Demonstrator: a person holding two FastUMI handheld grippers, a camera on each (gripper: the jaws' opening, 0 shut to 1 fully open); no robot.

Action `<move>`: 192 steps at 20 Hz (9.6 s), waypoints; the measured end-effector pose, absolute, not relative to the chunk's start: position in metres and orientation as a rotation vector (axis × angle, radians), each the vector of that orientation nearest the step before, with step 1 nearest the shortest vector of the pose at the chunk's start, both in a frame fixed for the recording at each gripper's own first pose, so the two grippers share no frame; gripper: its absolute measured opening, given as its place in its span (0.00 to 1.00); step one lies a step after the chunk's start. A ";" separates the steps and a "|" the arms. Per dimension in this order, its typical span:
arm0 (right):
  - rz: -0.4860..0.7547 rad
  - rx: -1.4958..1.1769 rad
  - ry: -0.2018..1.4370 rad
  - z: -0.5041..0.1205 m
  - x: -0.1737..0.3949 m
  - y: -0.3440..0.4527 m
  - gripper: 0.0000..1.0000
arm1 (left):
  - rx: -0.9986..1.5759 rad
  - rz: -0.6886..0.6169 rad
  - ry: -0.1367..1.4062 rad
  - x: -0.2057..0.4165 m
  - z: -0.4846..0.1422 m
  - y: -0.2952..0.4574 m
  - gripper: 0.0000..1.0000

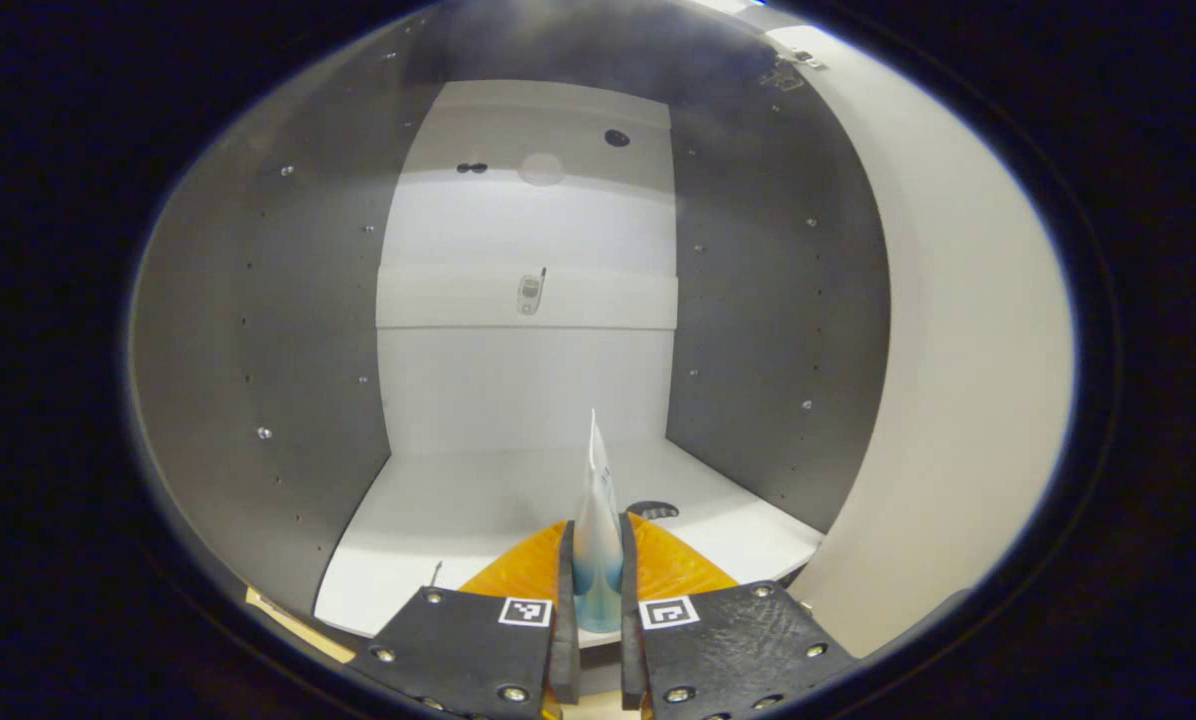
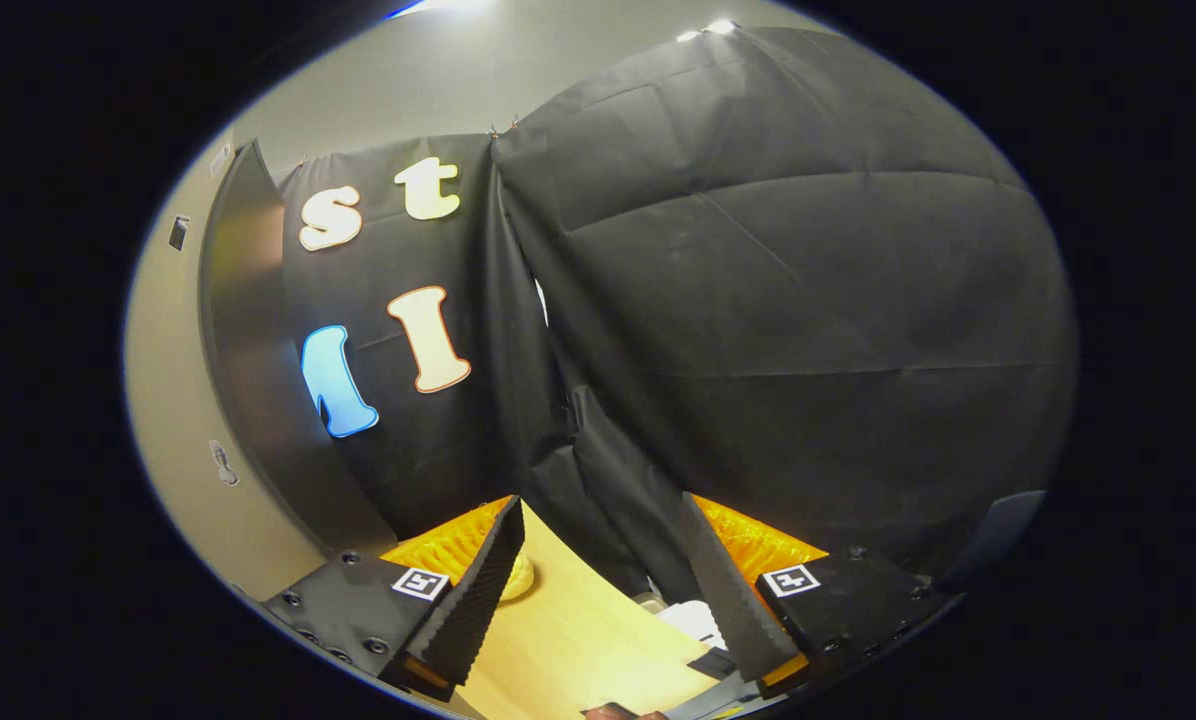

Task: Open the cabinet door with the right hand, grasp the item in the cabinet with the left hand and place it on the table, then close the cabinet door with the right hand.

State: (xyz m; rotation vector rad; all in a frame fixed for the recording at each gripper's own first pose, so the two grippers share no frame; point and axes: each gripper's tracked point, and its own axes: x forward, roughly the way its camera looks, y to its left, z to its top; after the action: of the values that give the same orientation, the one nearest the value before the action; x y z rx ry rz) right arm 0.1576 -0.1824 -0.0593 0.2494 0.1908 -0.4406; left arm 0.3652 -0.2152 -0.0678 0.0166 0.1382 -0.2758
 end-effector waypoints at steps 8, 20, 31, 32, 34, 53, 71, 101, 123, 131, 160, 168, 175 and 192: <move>-0.448 0.201 0.167 -0.044 0.150 -0.182 0.98 | 0.054 -0.301 0.056 0.307 -0.049 -0.168 0.16; -0.492 0.146 0.157 -0.036 0.109 -0.174 0.92 | -0.017 -0.217 0.125 0.188 -0.148 -0.038 0.19; -0.529 0.158 0.194 -0.061 0.067 -0.173 0.93 | -0.012 -0.104 0.218 0.100 -0.297 0.009 0.15; -0.536 0.147 0.201 -0.065 0.064 -0.174 0.92 | -0.005 -0.098 0.218 0.099 -0.309 0.009 0.19; -0.554 0.123 0.230 -0.073 0.061 -0.180 0.98 | 0.034 -0.082 0.242 0.094 -0.337 0.011 0.15; -0.592 0.158 0.291 -0.088 0.058 -0.176 0.98 | 0.064 -0.093 0.284 0.060 -0.406 0.022 0.45; -0.543 0.238 0.274 -0.122 0.062 -0.180 0.98 | 0.003 -0.010 0.109 0.015 -0.136 0.015 0.94; 0.300 0.066 0.031 0.061 0.102 -0.018 0.90 | -0.049 0.351 0.086 -0.002 0.020 -0.037 0.94; 0.431 0.137 0.023 0.061 0.078 0.153 0.94 | -0.037 0.285 0.159 0.006 -0.025 0.072 0.94; 0.497 0.148 0.060 0.054 0.115 0.256 0.94 | 0.024 0.268 0.209 -0.007 -0.052 0.101 0.95; 0.153 -0.004 0.012 0.088 0.159 0.064 0.98 | -0.133 0.071 0.032 0.058 0.086 -0.015 0.94; 0.233 0.118 0.056 0.074 0.158 0.002 0.98 | -0.057 0.083 -0.064 0.040 0.102 -0.086 0.94; 0.218 0.126 0.077 0.056 0.178 -0.021 0.98 | 0.004 0.065 -0.043 0.041 0.101 -0.124 0.94; 0.181 0.000 0.065 -0.010 0.198 0.055 0.98 | -0.088 0.048 -0.054 0.055 0.060 -0.050 0.95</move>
State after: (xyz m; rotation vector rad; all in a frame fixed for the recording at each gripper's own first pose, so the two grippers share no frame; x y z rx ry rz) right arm 0.1985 0.0552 -0.0101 -0.0002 0.0651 0.1807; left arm 0.0549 -0.0497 0.0599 -0.0879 -0.0545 0.0484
